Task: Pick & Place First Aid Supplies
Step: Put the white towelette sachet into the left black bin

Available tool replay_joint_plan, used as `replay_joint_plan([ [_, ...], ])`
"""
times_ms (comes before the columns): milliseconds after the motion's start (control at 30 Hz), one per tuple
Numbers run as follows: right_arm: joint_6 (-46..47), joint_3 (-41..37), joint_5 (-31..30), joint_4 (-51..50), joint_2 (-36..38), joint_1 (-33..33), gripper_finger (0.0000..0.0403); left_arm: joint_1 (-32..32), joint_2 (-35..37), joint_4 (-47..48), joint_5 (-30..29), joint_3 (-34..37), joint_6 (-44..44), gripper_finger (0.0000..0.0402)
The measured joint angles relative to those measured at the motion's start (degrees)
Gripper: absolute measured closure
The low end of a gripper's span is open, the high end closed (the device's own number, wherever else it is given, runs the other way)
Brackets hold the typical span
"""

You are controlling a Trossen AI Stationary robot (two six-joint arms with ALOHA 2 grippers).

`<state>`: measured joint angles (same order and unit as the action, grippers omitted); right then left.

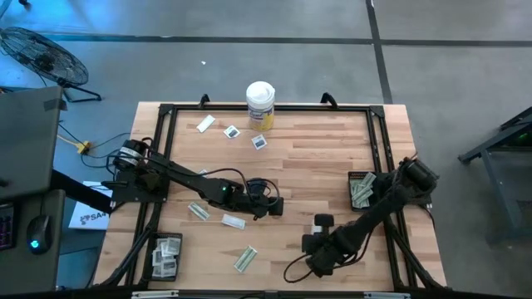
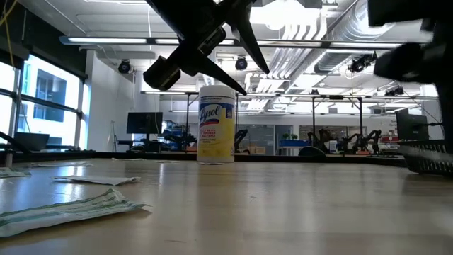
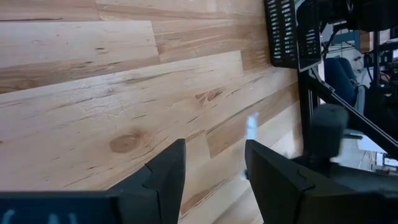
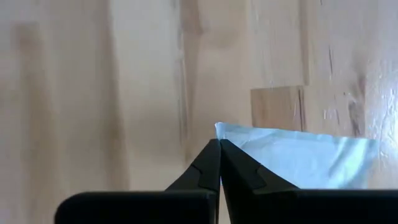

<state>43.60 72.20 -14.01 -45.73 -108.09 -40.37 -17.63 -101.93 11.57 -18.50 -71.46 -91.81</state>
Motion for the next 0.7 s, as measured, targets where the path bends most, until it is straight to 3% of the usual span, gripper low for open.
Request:
replay_joint_plan([
  [233, 1.3, 0.0, -2.5, -11.2, 5.7, -1.4, 0.0402, 0.0, 0.0, 0.0, 0.0, 0.0, 0.0, 0.0238],
  [600, 5.8, 0.0, -2.2, -40.0, 11.7, -1.7, 0.0402, 0.0, 0.0, 0.0, 0.0, 0.0, 0.0, 0.0238],
  [700, 6.9, 0.0, -2.6, -42.5, 13.4, -1.6, 0.0402, 0.0, 0.0, 0.0, 0.0, 0.0, 0.0, 0.0238],
])
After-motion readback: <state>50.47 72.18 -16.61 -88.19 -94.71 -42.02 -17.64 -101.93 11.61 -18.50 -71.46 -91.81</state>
